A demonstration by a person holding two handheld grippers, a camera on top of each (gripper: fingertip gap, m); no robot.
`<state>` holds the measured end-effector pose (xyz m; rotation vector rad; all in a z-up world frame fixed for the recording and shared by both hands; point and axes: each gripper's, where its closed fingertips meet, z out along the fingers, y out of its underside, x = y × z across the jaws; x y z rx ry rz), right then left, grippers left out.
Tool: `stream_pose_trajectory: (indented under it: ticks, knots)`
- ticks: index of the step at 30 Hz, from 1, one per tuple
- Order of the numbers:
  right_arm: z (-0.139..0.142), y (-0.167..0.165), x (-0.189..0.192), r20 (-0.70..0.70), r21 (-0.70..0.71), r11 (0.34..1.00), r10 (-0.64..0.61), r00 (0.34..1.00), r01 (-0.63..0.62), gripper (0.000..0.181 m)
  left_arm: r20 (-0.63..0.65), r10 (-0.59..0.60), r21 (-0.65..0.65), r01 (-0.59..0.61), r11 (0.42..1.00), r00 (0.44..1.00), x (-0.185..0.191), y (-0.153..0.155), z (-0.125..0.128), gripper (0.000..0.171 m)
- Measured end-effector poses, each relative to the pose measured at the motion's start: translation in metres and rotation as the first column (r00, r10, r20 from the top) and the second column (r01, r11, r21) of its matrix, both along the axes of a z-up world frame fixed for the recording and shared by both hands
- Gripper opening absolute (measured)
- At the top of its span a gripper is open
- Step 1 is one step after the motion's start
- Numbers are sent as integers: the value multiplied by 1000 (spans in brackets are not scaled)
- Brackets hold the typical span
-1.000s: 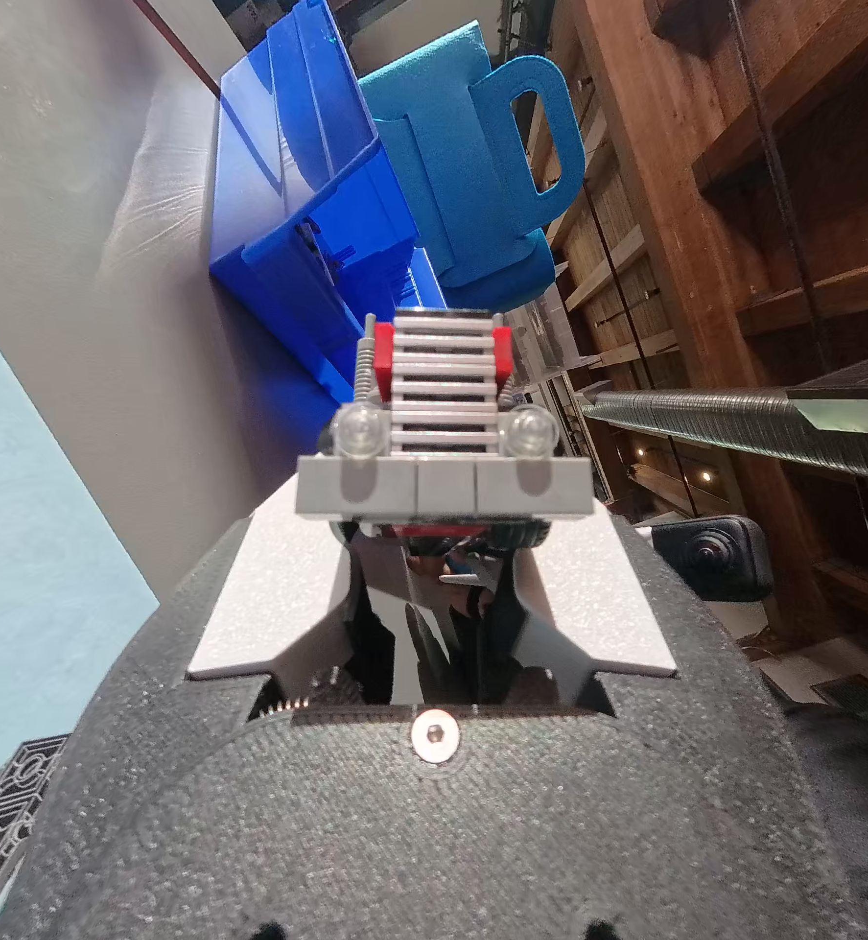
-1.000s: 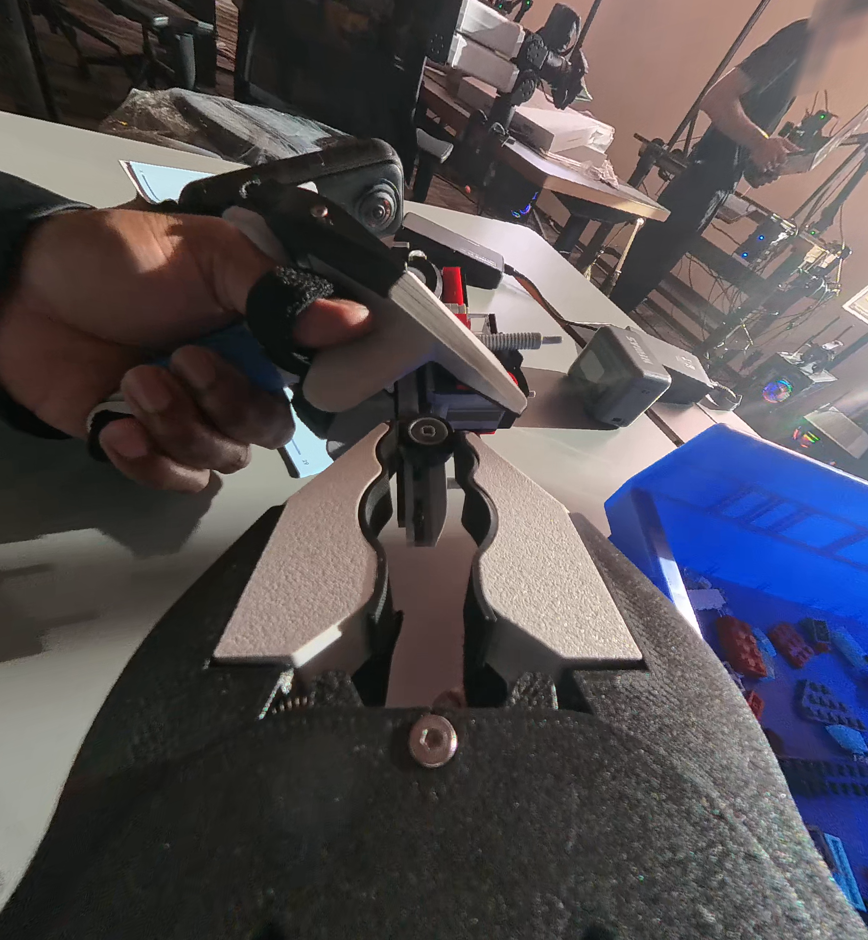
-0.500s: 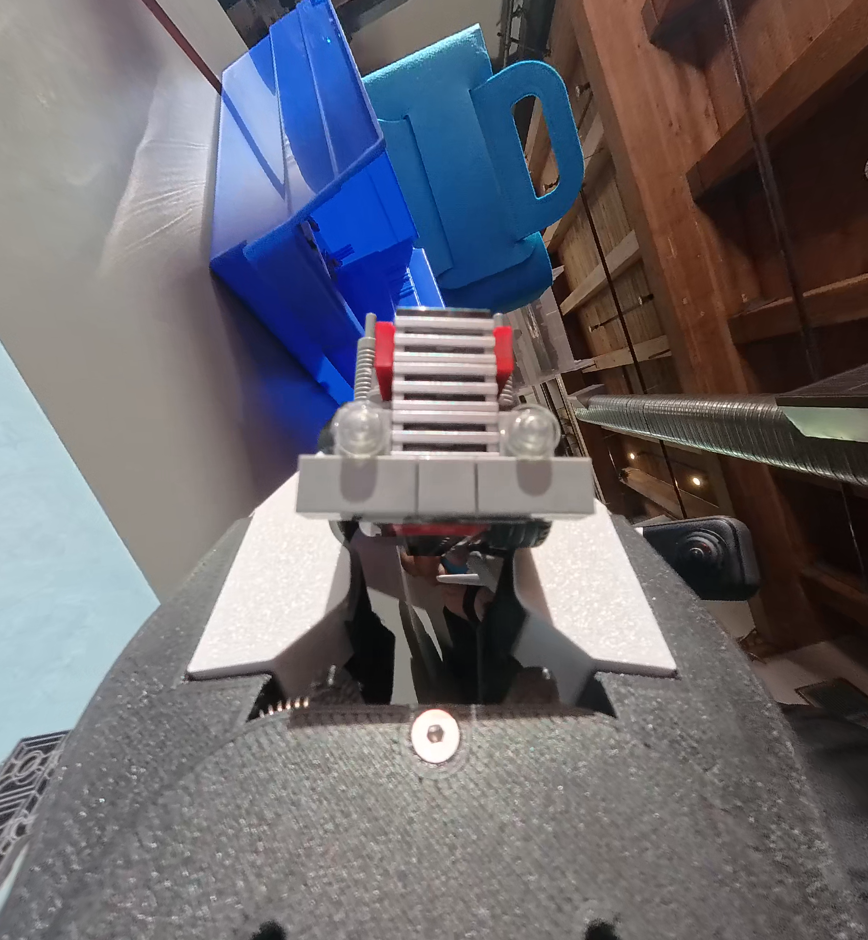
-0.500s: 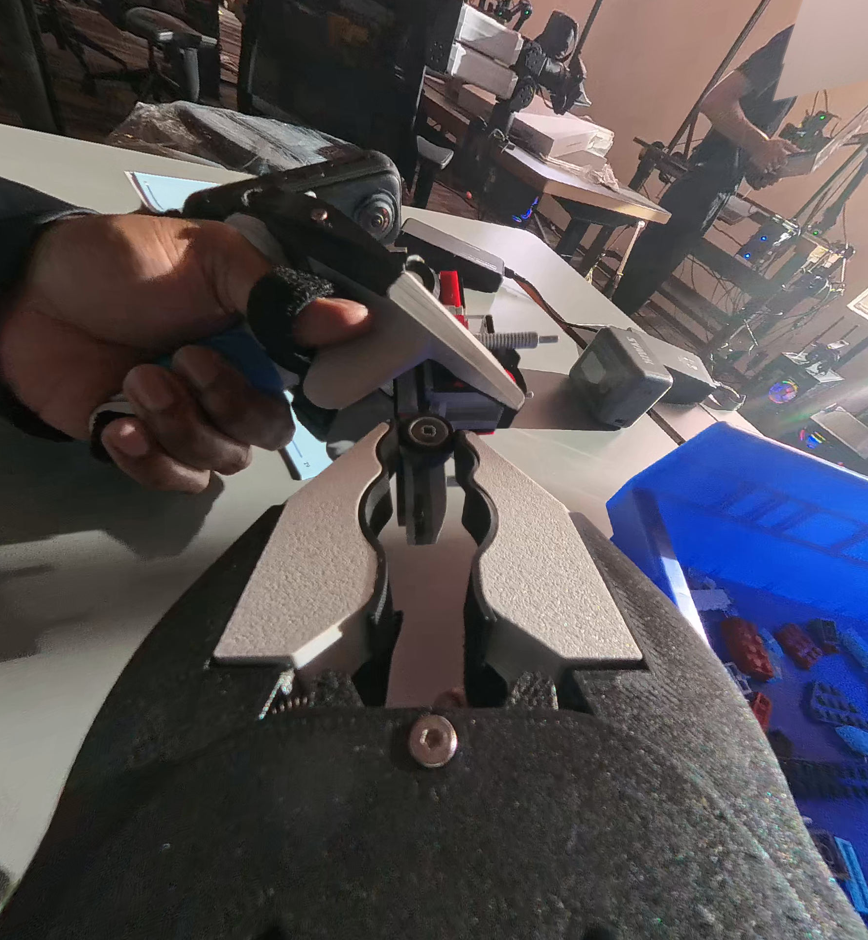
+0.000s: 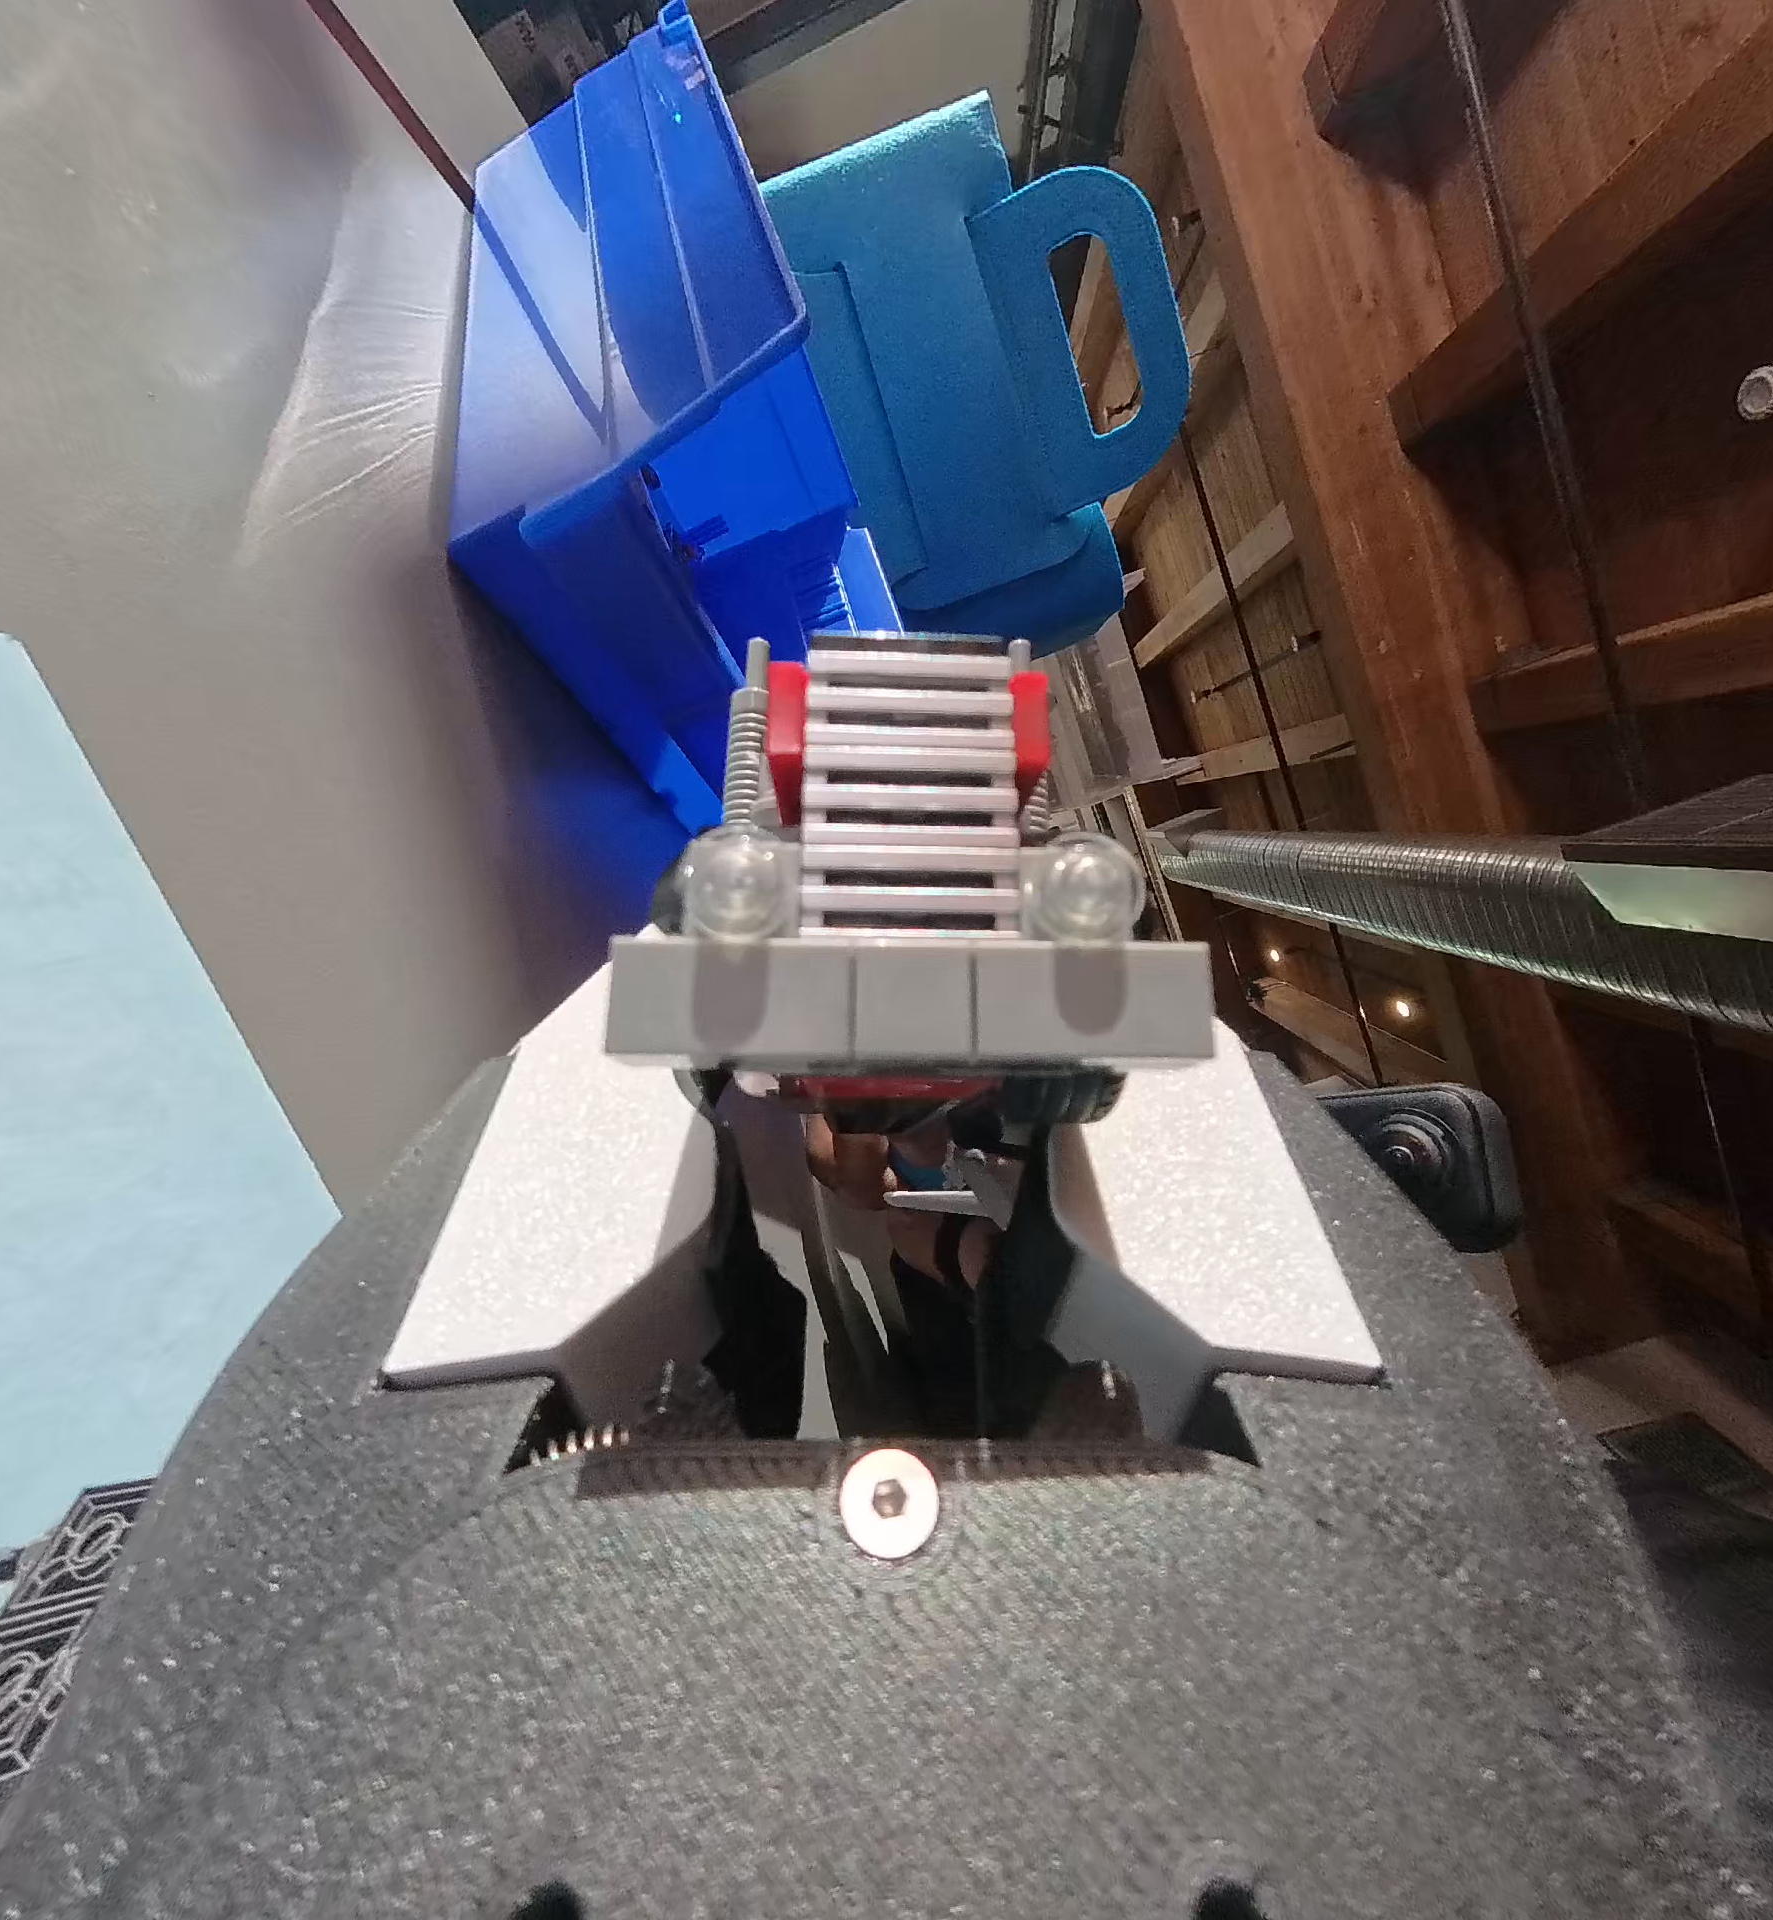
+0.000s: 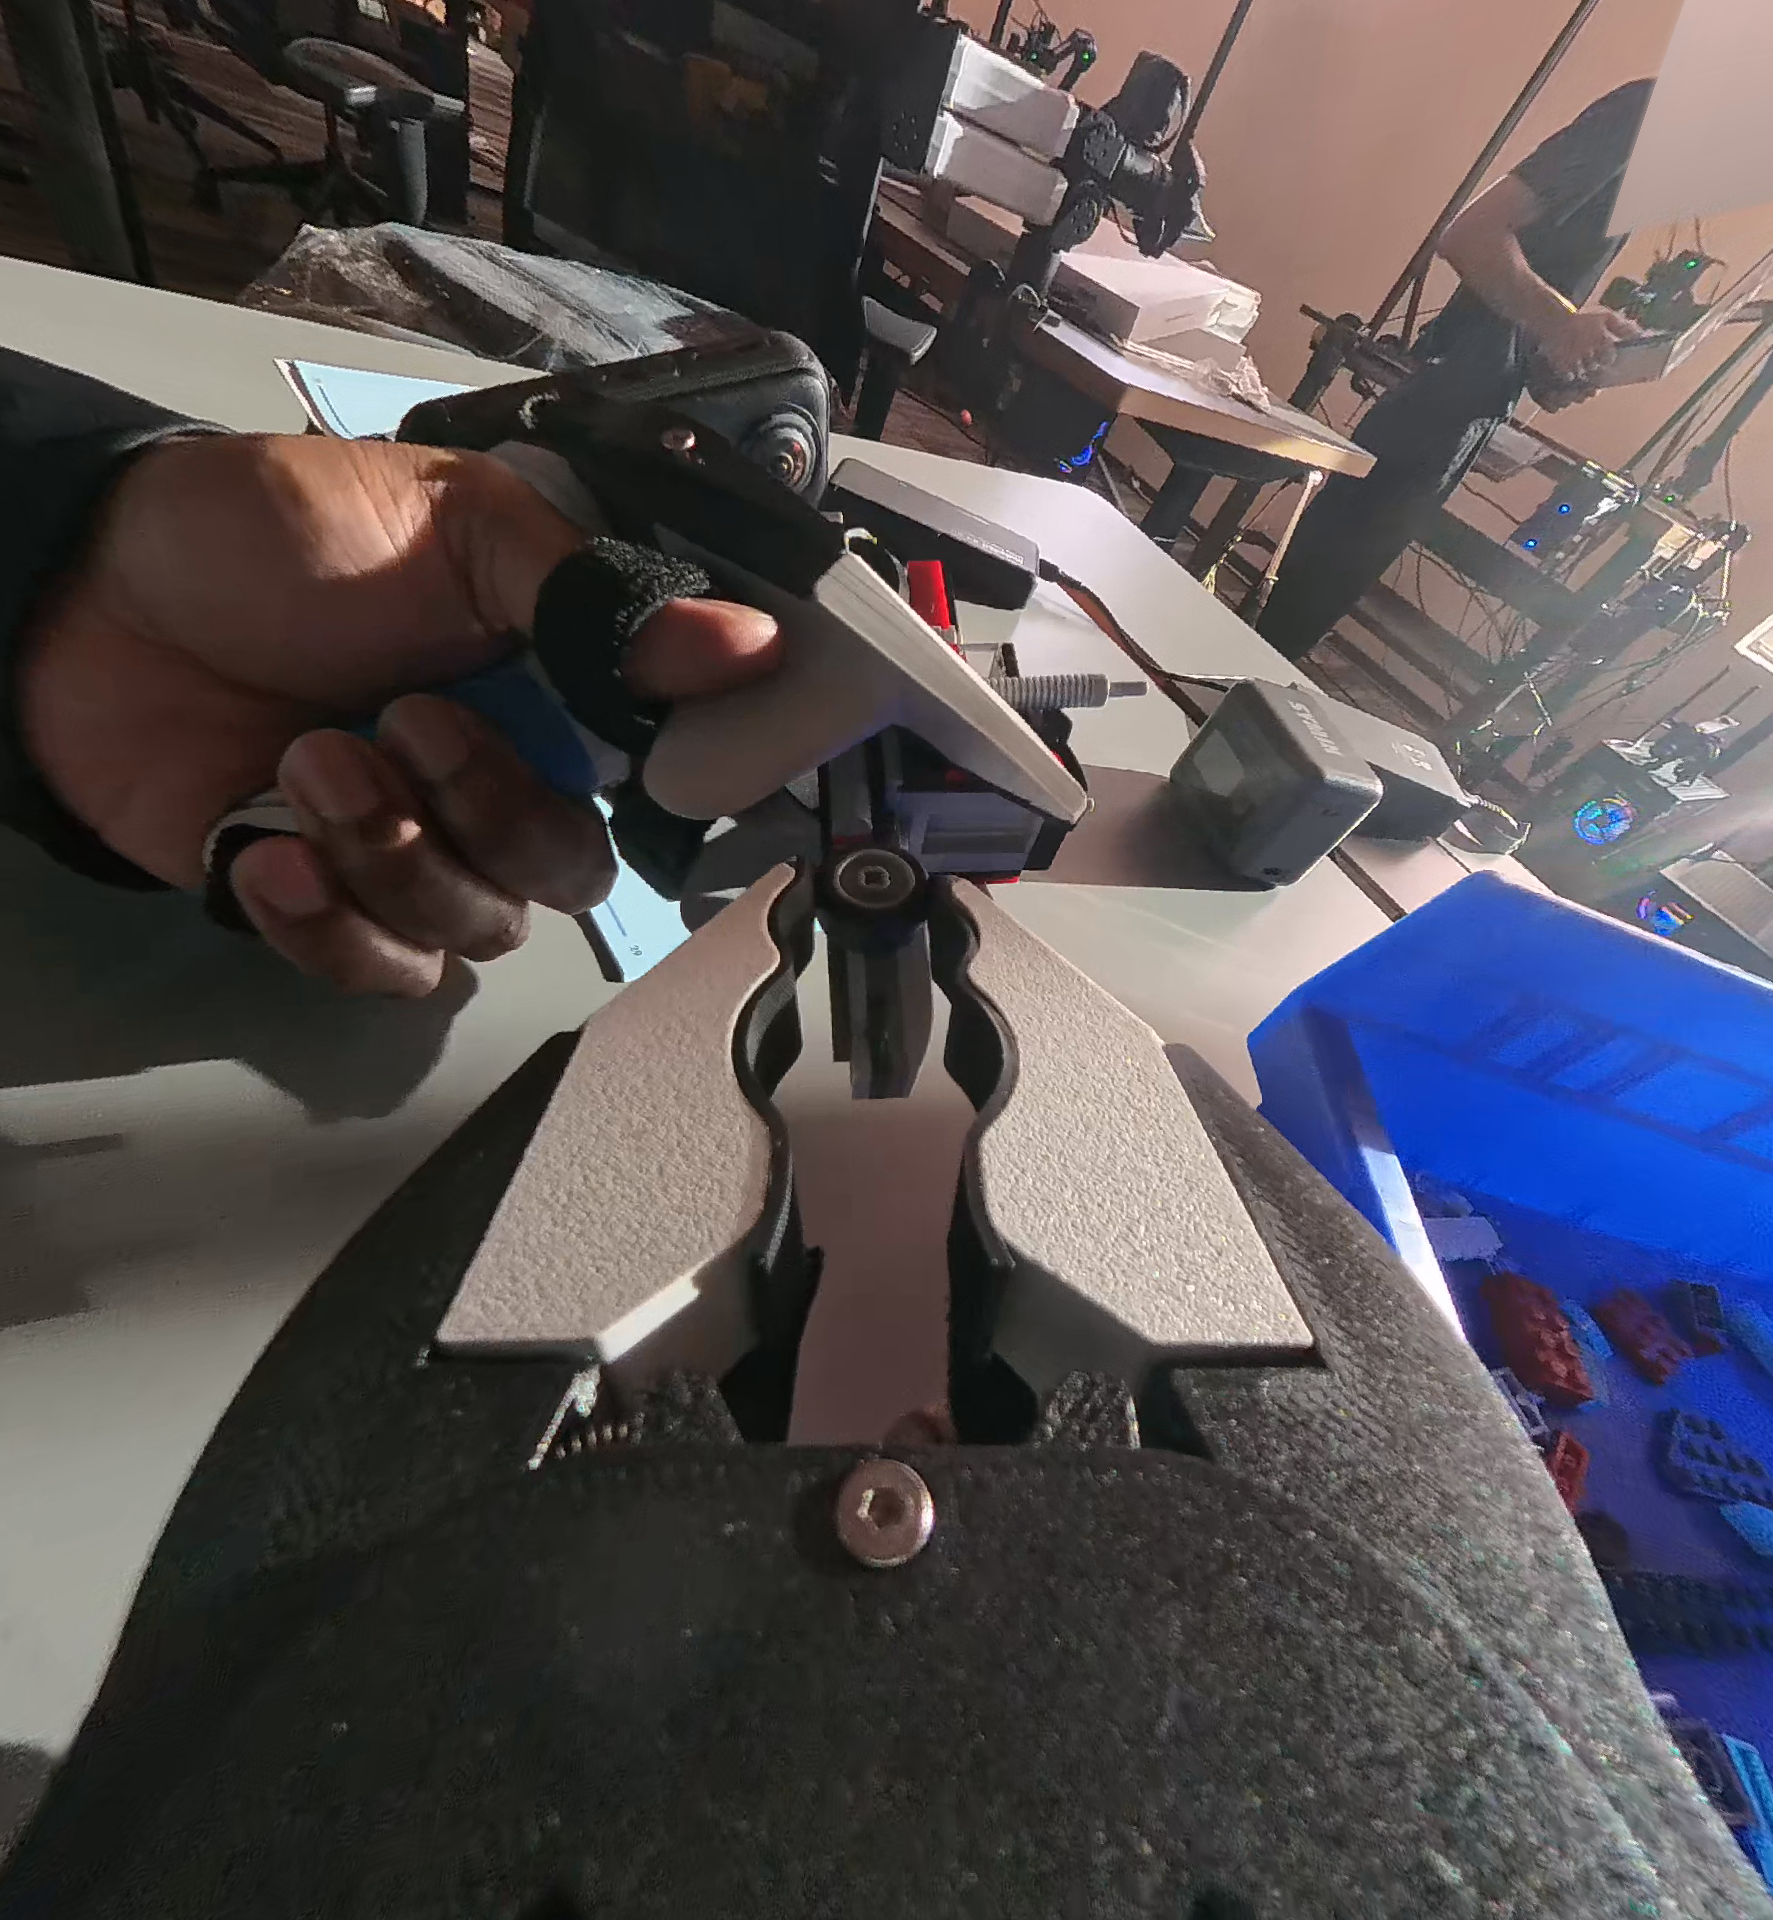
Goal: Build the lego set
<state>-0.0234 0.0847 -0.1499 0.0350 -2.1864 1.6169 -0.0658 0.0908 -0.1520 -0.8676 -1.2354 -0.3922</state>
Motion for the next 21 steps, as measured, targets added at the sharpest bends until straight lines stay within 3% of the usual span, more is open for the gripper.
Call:
stream_pose_trajectory:
  ticks: [11, 21]
  knots:
    - [-1, 1, 0, -12, -3, 1000, 10, 1000, -10, 25, 1, -2, 49, 2, 999, 1000, 0, -1, 3, 55]
    - [-3, -2, 2, -16, 48, 999, -7, 1000, 8, 24, -66, 24, -98, -31, 995, 998, 0, -2, 4, 54]
